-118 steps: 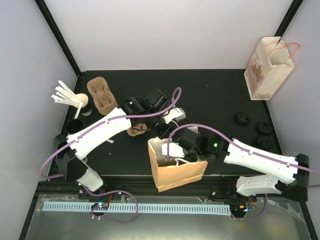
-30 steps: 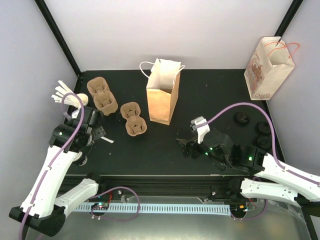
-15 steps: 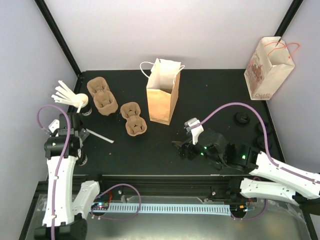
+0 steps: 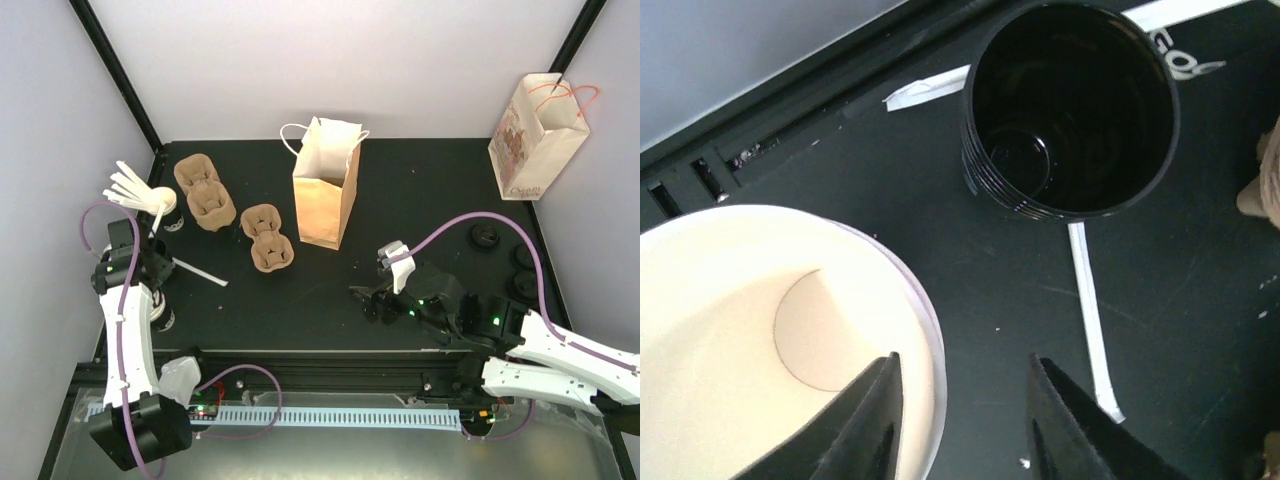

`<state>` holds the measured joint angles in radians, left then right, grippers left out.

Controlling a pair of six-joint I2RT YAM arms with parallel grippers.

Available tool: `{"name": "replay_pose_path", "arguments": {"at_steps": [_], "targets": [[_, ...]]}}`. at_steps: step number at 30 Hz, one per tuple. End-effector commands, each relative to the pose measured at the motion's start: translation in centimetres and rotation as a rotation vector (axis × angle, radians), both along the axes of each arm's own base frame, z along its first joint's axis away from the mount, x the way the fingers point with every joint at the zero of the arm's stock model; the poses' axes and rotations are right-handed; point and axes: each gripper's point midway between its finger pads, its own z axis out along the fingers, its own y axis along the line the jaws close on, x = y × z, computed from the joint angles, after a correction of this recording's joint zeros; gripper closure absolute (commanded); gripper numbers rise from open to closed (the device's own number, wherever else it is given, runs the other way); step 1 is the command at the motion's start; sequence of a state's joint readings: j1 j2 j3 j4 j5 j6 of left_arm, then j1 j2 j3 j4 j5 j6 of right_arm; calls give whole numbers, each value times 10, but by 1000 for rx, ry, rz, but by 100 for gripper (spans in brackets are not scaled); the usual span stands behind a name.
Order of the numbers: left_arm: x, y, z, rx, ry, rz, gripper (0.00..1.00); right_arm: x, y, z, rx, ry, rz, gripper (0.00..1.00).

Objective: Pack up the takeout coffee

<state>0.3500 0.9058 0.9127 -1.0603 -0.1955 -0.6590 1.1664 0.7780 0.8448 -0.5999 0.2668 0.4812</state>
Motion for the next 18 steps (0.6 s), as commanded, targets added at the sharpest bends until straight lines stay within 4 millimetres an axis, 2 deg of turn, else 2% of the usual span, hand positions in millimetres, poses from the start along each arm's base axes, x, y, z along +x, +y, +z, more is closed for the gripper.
{"name": "replay_pose_path", "arguments": {"at_steps": [1, 5, 8, 18], "targets": [[4, 3, -2, -8, -12, 2, 72, 1, 2, 14, 51, -7, -6, 15], [-3, 3, -4, -18, 21, 31, 97, 1, 1, 14, 49, -10, -3, 15], [-12, 4, 4, -15, 49, 58, 99, 0, 0, 16, 47, -16, -2, 15], [-13, -3, 40, -36, -3, 42, 98, 1, 3, 13, 39, -16, 7, 15]]}}
